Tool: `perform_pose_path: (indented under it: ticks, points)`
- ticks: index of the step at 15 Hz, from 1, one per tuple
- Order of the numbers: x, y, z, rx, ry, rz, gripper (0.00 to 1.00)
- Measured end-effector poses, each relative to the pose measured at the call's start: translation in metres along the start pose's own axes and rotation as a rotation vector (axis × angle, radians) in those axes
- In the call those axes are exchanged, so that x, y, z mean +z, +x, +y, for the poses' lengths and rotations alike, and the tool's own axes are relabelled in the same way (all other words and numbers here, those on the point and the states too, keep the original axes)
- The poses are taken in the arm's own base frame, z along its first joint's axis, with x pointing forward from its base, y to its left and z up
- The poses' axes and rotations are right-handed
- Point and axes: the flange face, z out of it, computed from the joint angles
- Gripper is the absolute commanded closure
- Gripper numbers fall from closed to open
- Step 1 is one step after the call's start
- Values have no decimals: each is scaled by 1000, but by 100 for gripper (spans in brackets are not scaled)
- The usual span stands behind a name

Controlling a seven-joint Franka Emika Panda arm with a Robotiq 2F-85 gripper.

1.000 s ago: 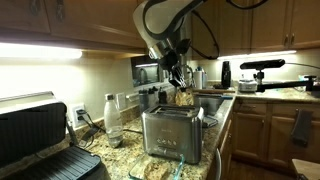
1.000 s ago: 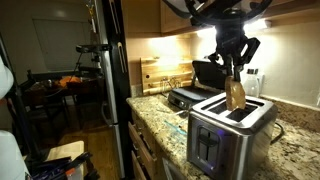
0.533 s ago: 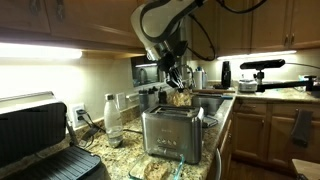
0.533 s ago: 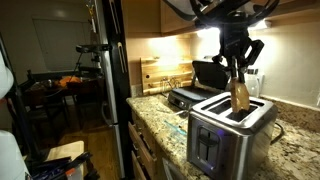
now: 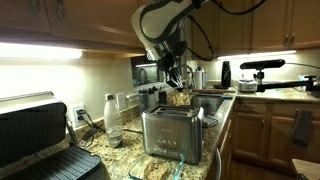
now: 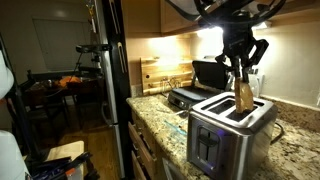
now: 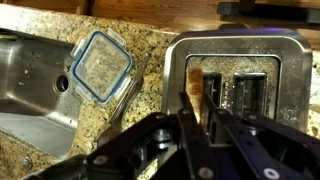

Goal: Put one slice of bread inside the toaster

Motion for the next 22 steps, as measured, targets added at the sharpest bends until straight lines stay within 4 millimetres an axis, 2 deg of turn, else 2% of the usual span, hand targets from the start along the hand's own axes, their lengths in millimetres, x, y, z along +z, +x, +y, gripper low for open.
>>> perform_pose_path:
  ticks: [22]
  points:
    - [-4,0,1,-50,26,12,93]
